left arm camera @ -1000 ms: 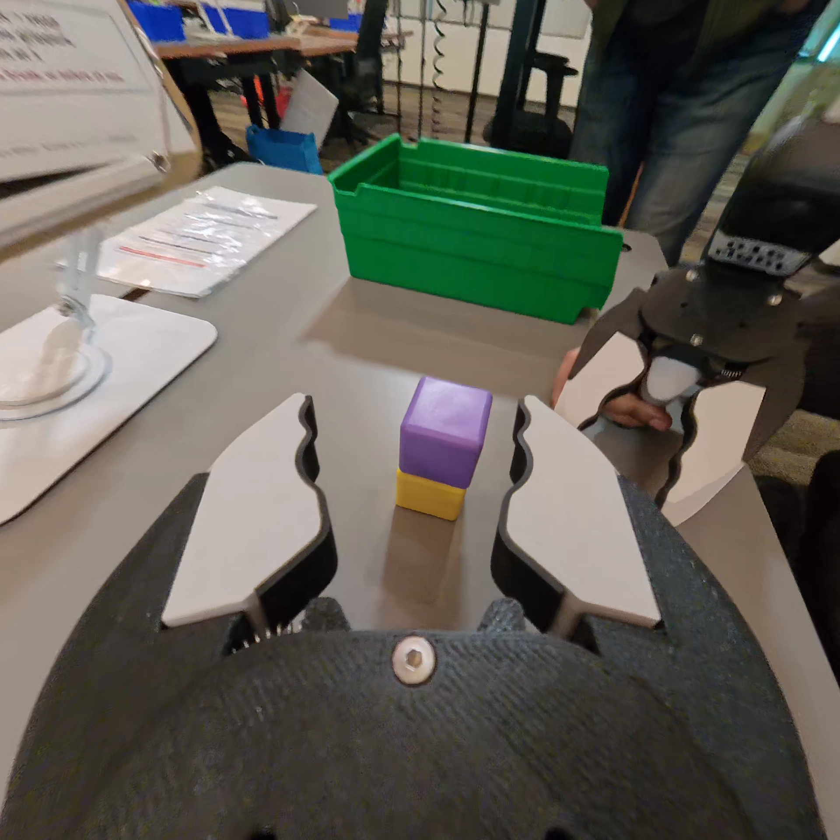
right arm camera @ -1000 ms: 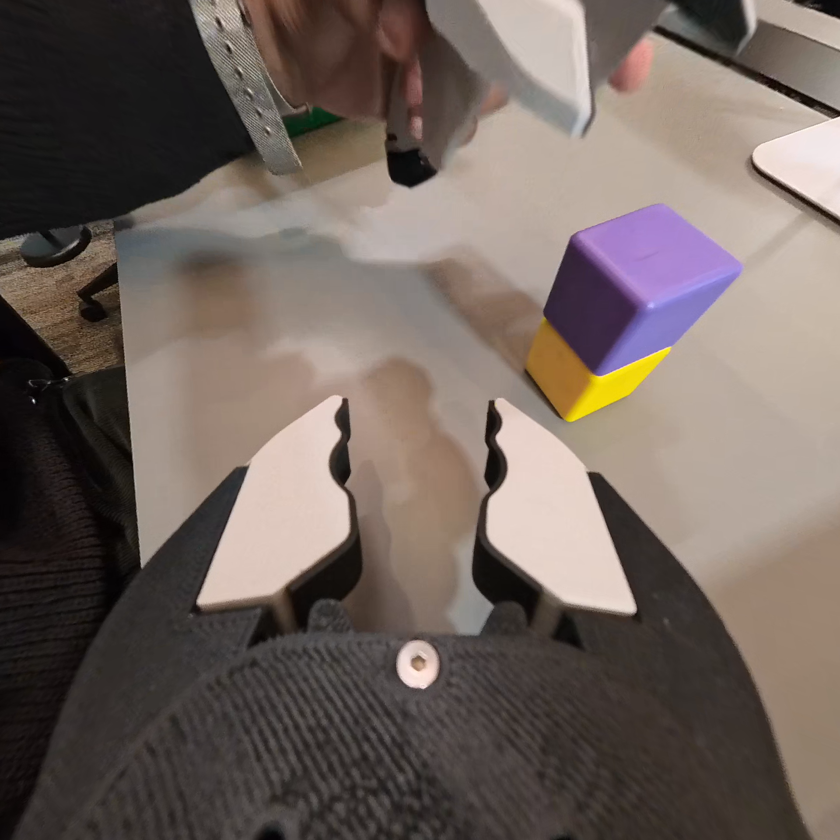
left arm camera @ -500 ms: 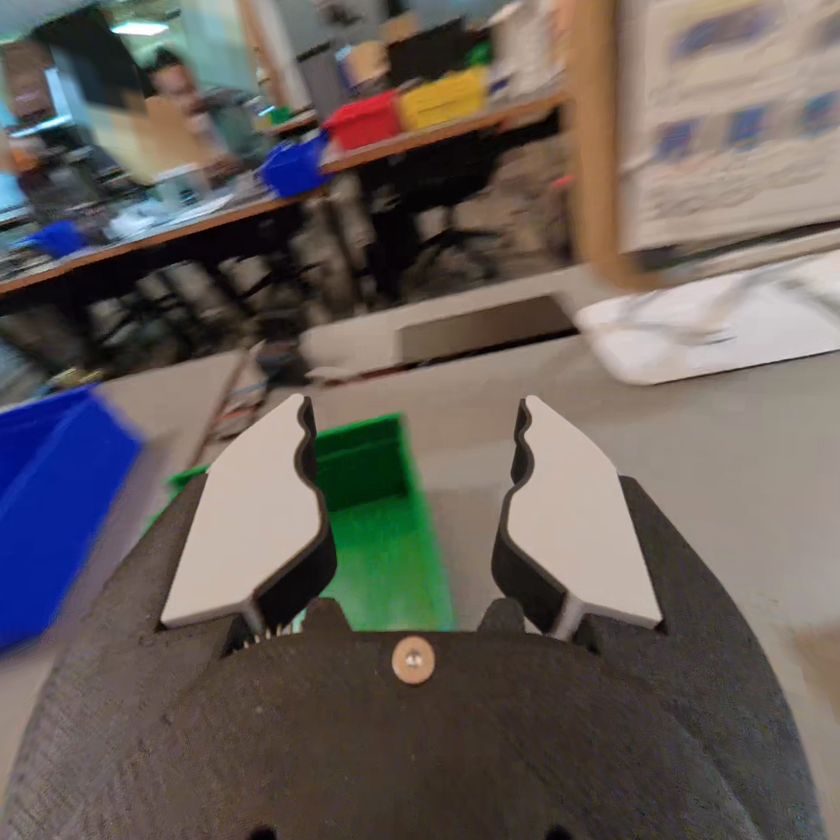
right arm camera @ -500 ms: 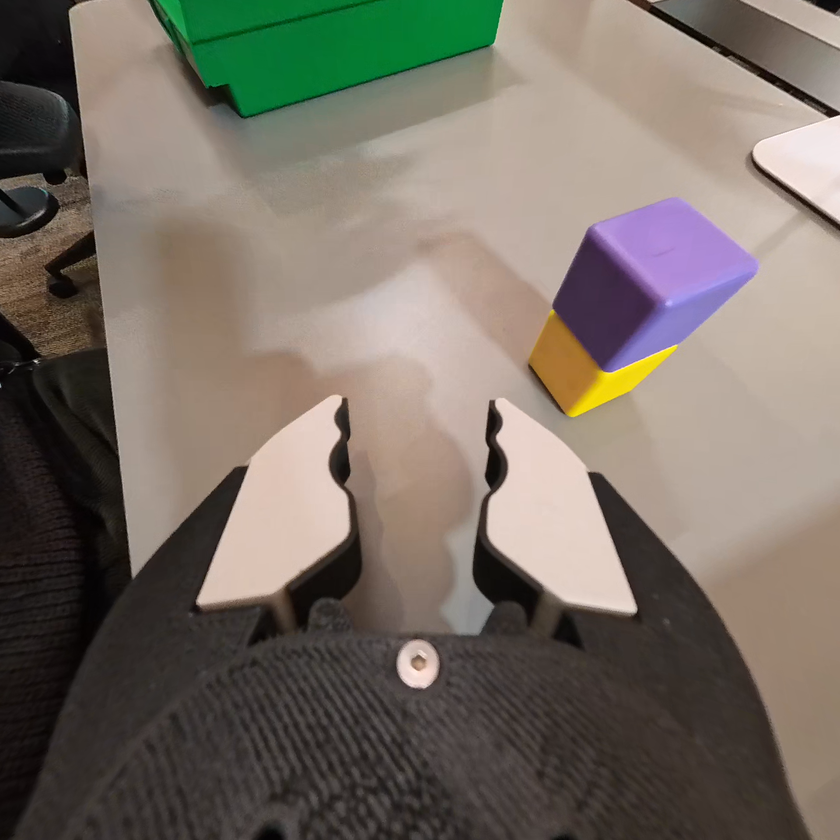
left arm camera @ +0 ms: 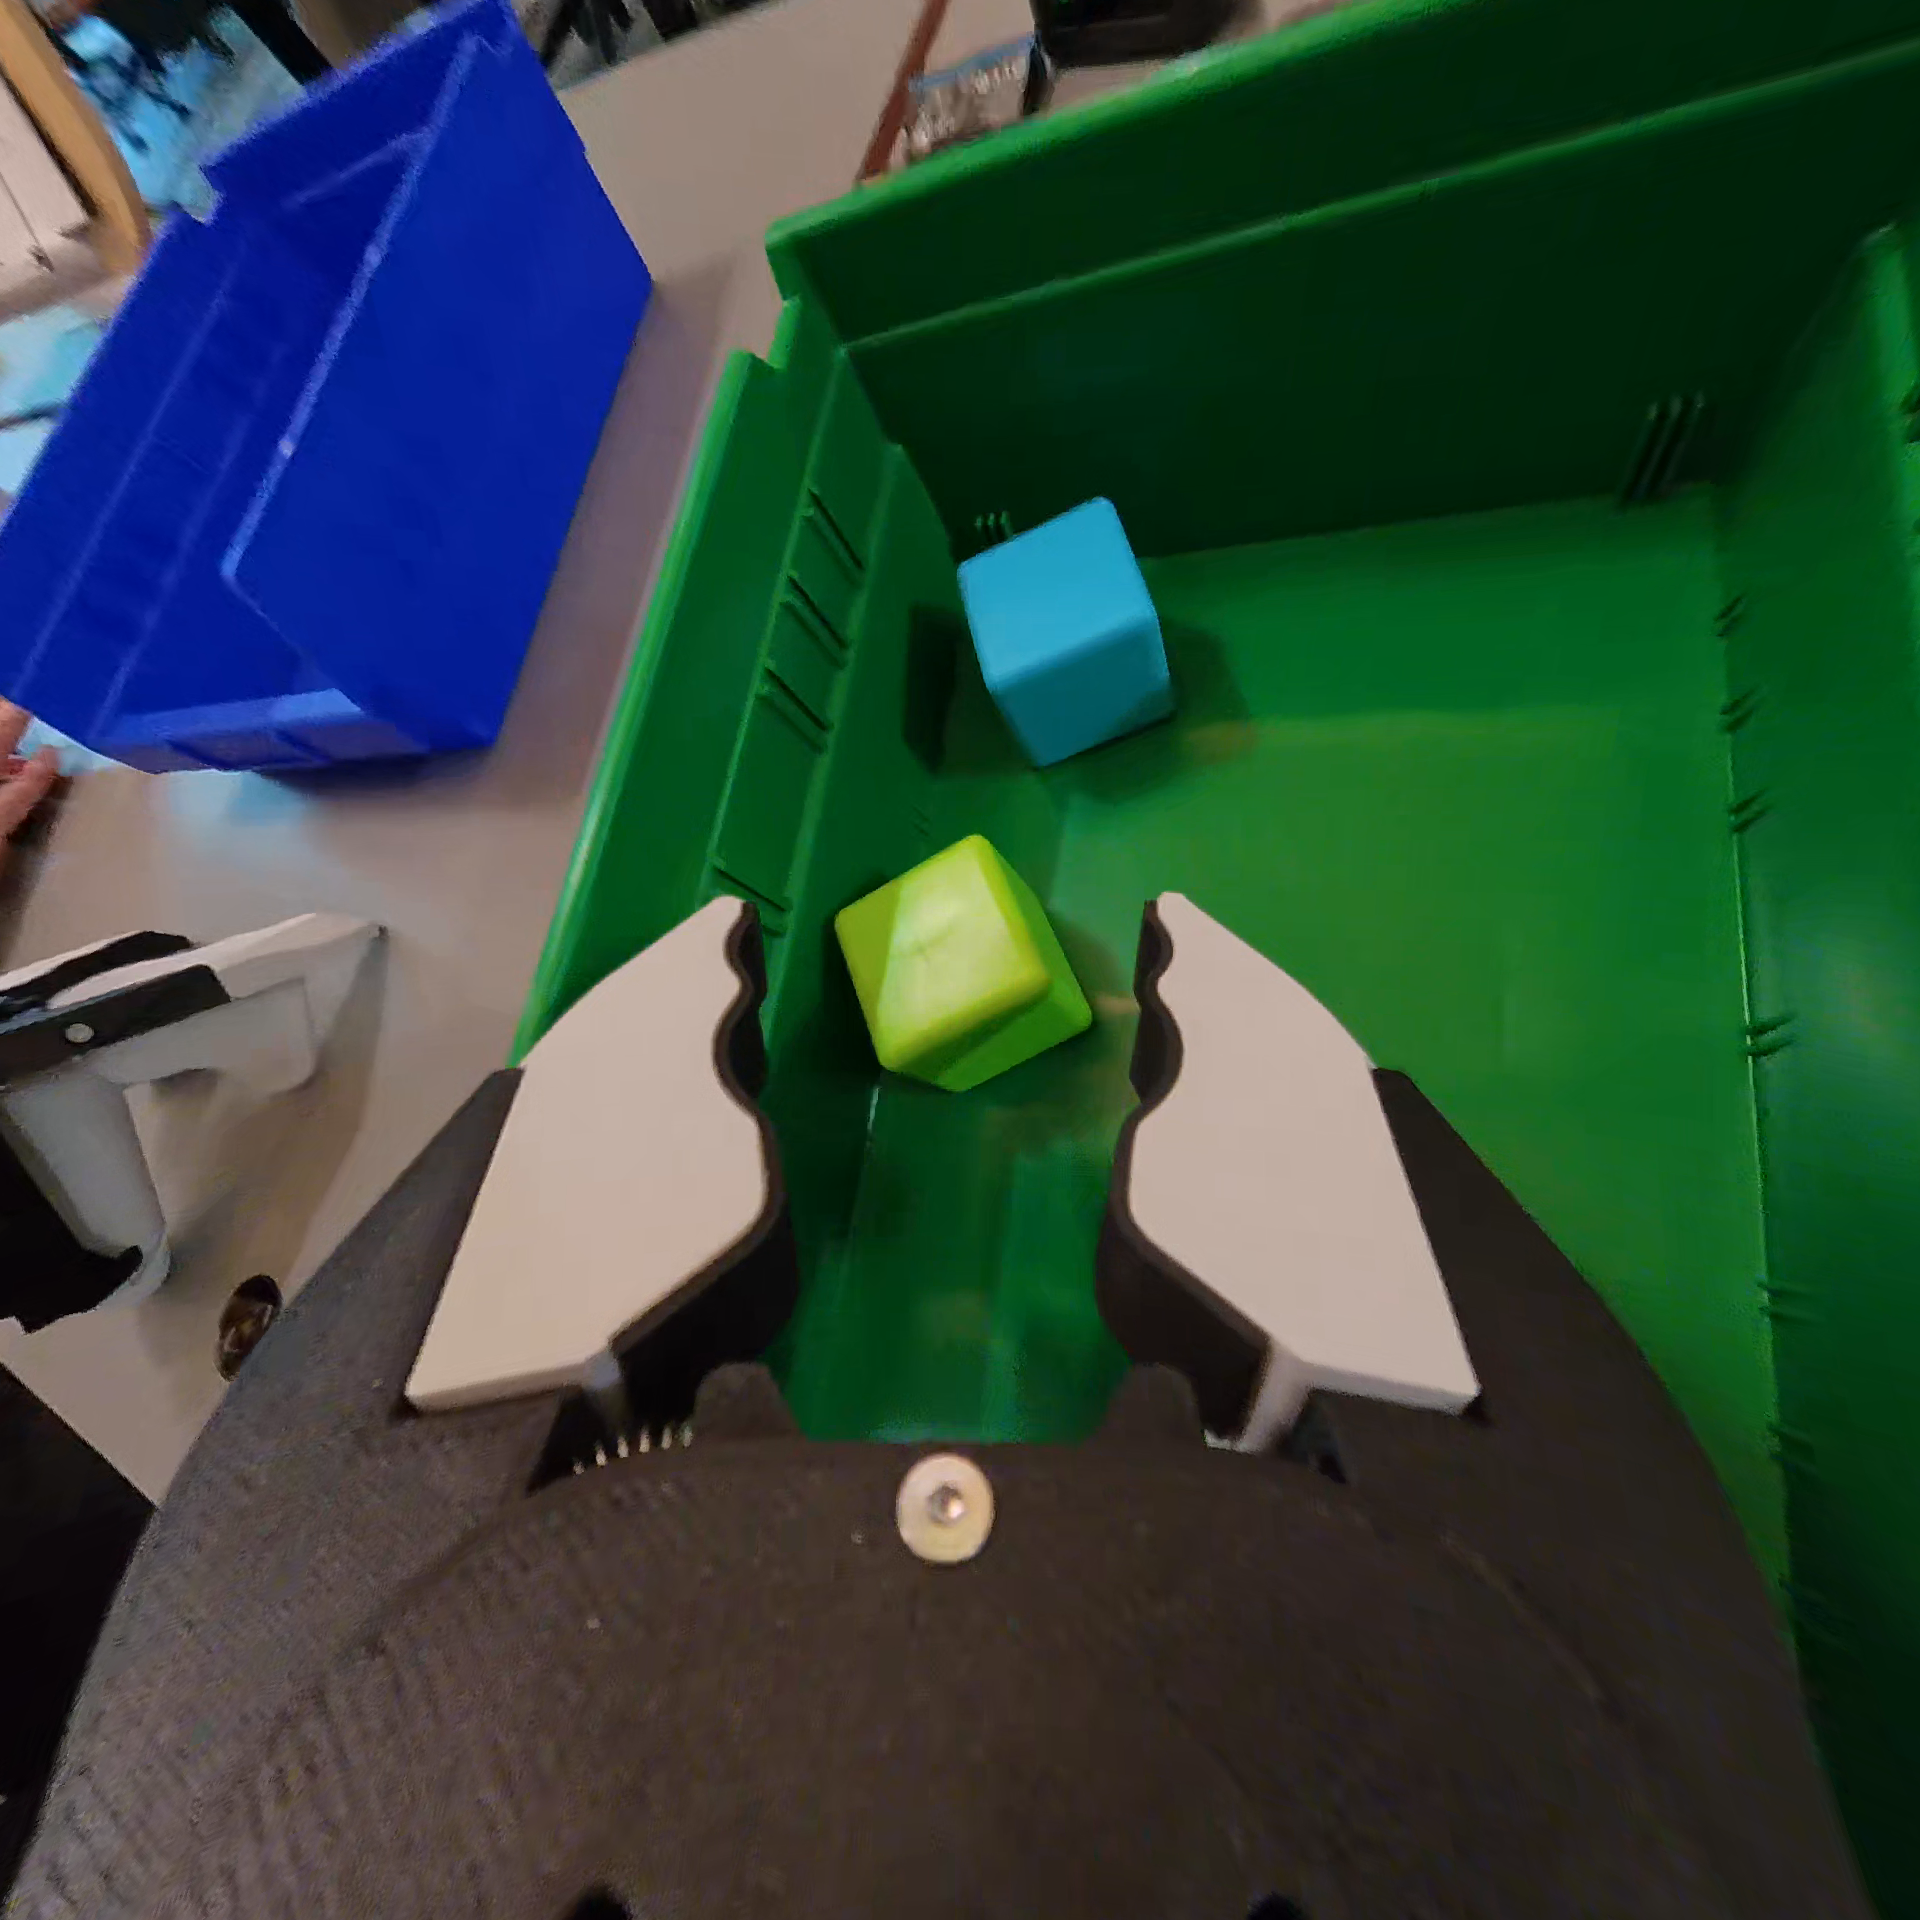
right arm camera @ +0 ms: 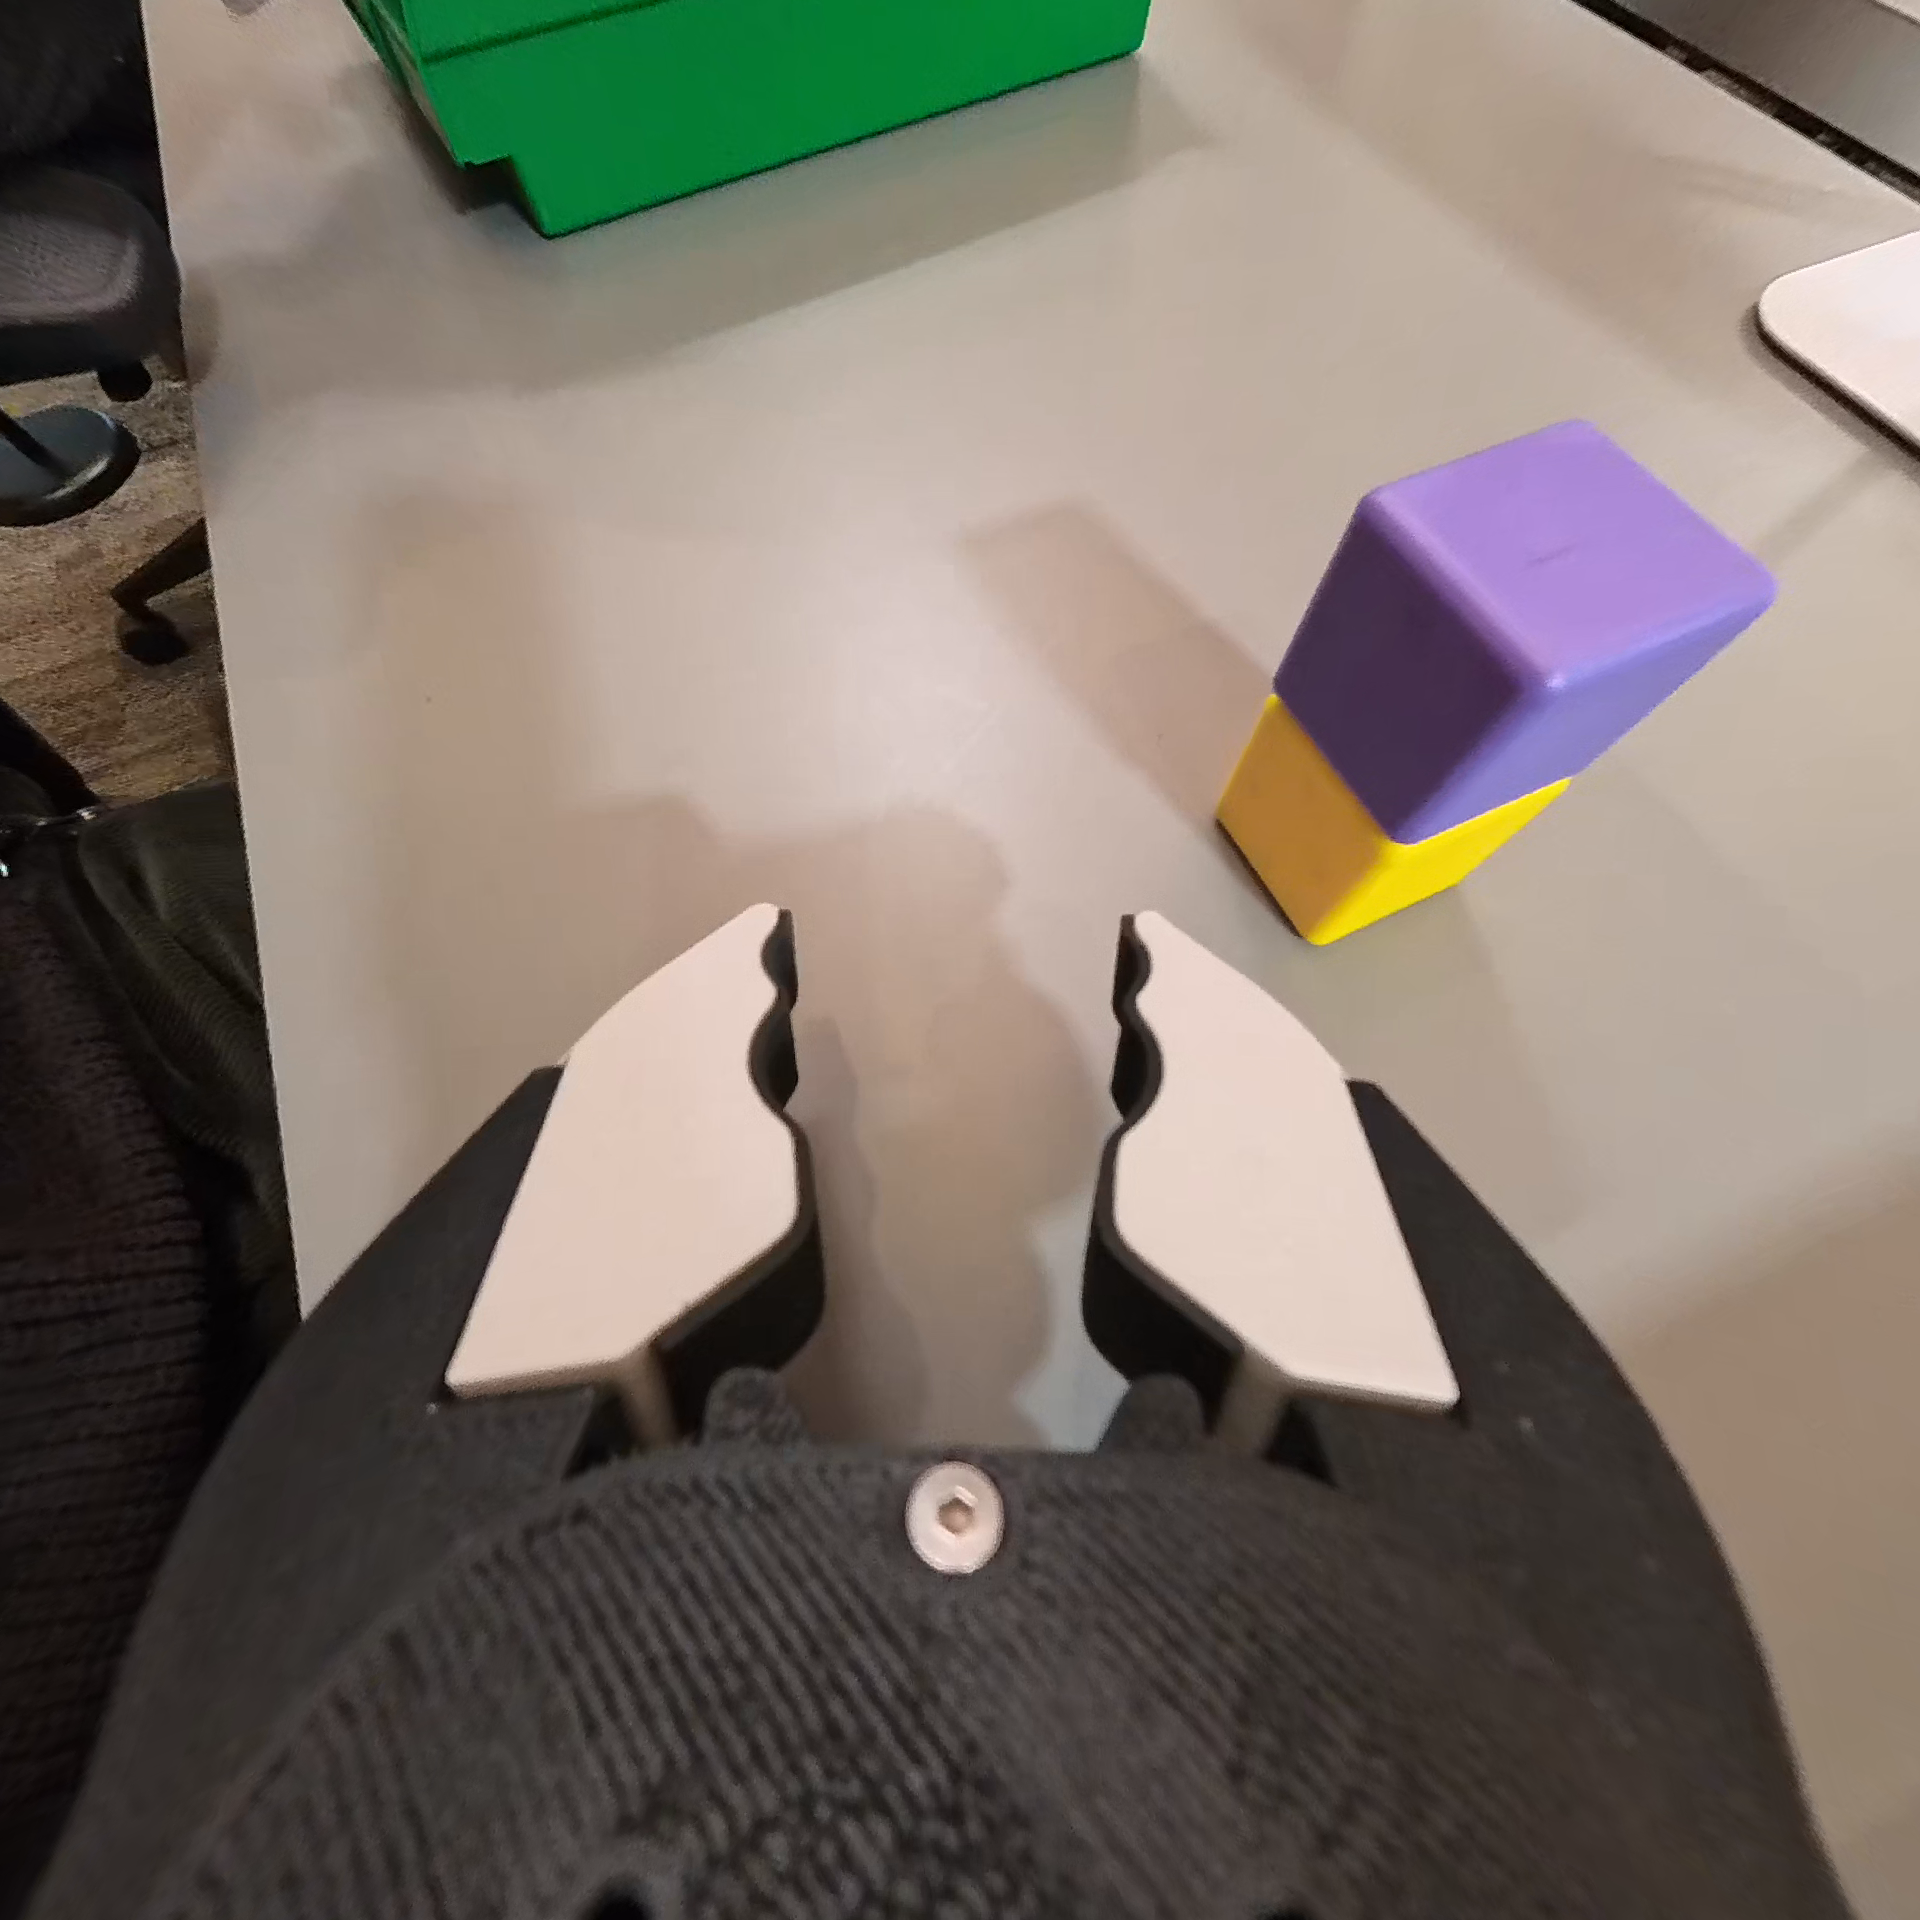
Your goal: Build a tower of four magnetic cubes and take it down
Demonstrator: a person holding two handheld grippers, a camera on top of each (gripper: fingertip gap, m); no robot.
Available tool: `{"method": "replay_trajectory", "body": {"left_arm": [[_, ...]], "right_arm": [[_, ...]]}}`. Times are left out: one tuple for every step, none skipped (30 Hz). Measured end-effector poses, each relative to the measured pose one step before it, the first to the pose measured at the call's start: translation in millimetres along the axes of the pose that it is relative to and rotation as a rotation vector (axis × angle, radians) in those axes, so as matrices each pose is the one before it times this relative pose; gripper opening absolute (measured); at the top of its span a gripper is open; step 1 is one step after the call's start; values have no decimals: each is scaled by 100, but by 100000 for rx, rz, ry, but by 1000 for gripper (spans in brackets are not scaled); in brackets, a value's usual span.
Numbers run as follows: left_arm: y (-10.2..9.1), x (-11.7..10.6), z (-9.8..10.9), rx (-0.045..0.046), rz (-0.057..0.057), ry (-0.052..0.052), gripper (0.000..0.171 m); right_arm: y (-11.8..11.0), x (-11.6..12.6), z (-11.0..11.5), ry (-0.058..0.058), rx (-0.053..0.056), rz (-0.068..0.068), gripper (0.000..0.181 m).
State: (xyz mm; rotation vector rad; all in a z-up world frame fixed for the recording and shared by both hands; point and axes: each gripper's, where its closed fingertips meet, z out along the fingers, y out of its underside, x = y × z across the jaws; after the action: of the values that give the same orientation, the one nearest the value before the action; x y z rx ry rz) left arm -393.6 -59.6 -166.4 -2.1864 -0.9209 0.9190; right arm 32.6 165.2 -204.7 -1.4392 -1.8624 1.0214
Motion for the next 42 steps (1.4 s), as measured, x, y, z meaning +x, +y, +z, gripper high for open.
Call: {"method": "replay_trajectory", "body": {"left_arm": [[472, 310, 265, -3818, 226, 2095, 69], [603, 362, 340, -4732, -458, 2838, 70], [674, 323, 336, -5024, -1149, 3036, 70], [573, 179, 273, -4178, -1891, 2416, 70], [298, 35, 141, -2188, -2187, 1802, 70], [88, -17, 64, -675, -1871, 1640, 70], [41, 24, 39, -470, -1717, 1960, 70], [145, 78, 141, -1461, -1562, 2510, 69], [282, 50, 256, -2756, -1650, 2342, 73], [371, 49, 361, -3726, -1872, 2535, 74], [379, 34, 395, -4157, -1902, 2505, 75], [217, -222, 315, -2883, -1563, 530, 76], [-35, -307, 132, -621, -845, -791, 73], [-88, -109, 27, 223, -548, 126, 65], [16, -70, 72, -450, -805, 301, 62], [109, 14, 106, -1125, -514, 690, 57], [93, 50, 97, -915, -21, 574, 54], [-20, 8, 29, -99, 473, -188, 53], [-101, 12, -10, 441, 849, -442, 50], [-119, -4, -2, 475, 720, -652, 48], [-93, -15, 18, 215, 733, -608, 45], [-46, 54, 24, 77, 916, -183, 41], [-63, 47, -10, 219, 600, -140, 40], [-113, 7, -48, 697, 280, -360, 41], [-194, 65, -71, 1217, 117, 225, 45], [-334, 118, -81, 1824, -612, 808, 55], [-522, 208, -93, 2582, -1009, 1550, 62], [-673, 271, -90, 3084, -1245, 2056, 68], [-602, 123, -5, 2140, -1548, 1026, 70], [-440, -114, 145, 933, -1390, -668, 69], [-221, -101, 321, -56, -1333, -816, 69], [147, 33, 447, -1760, -952, -191, 68], [401, 43, 528, -2515, -257, -334, 67], [510, -36, 539, -2408, 757, -998, 65], [495, -122, 462, -1878, 1728, -1532, 58], [265, -57, 243, -623, 1958, -568, 58], [-250, -11, -147, 1925, -494, 682, 56], [19, -21, -140, -531, -150, 866, 56], [-114, 40, -178, 631, 34, 957, 56], [-164, 107, -216, 1283, 177, 1144, 56], [-111, 183, -224, 766, 518, 1364, 56], [-118, 144, -243, 610, 734, 858, 56]], "right_arm": [[-46, -9, -52, 194, 396, -220, 60], [0, -7, -11, 111, 93, -211, 60], [13, -21, 25, -22, -195, -169, 60], [45, -33, 34, -66, -367, -190, 60], [38, -27, 44, -3, -368, -246, 60], [26, -32, 26, 60, -227, -307, 60], [5, -24, 2, 171, -73, -341, 60], [1, -16, 1, 127, -27, -263, 59], [14, -10, 10, -12, -107, -113, 59], [10, -6, 21, -43, -148, -13, 59], [15, 0, 11, -69, -122, 85, 59], [9, 11, 12, -30, -67, 138, 59], [-10, 21, -7, 66, 37, 99, 59], [-1, 6, -9, 115, 92, 54, 59], [-10, 15, -10, 141, 51, 8, 59], [-2, 11, 7, 126, -38, -18, 59], [25, 6, 18, 56, -161, -39, 59], [20, -6, 18, 74, -252, -79, 59], [24, -4, 31, 54, -254, -104, 59], [28, -9, 19, 43, -207, -123, 59], [15, -4, 11, 90, -128, -149, 59], [3, -11, 2, 62, -57, -142, 59], [-5, -11, 6, 74, 0, -117, 59], [3, 3, -11, 92, 46, -89, 59], [-10, -4, -9, 41, 41, -47, 59], [-4, -3, 3, 47, 15, -8, 59], [3, 8, -3, 9, -12, 45, 59], [9, 9, 13, -56, -64, 108, 59], [6, 3, -1, -57, -66, 168, 59], [-2, 20, 6, -63, -21, 217, 59], [1, 19, -6, -31, 40, 223, 59], [-12, 29, -19, 74, 157, 197, 59], [-28, 28, -19, 126, 209, 168, 59], [-21, 38, -28, 190, 193, 113, 59], [-12, 19, -19, 211, 157, 9, 59], [-13, 0, -11, 139, 94, -94, 59], [5, -6, -4, 111, -29, -151, 58], [22, -16, 23, 40, -167, -173, 58], [16, -21, 21, -24, -234, -190, 58], [22, -21, 28, -35, -218, -205, 58], [12, -28, 18, -52, -162, -169, 58], [16, -13, 3, -72, -69, -84, 58]]}}
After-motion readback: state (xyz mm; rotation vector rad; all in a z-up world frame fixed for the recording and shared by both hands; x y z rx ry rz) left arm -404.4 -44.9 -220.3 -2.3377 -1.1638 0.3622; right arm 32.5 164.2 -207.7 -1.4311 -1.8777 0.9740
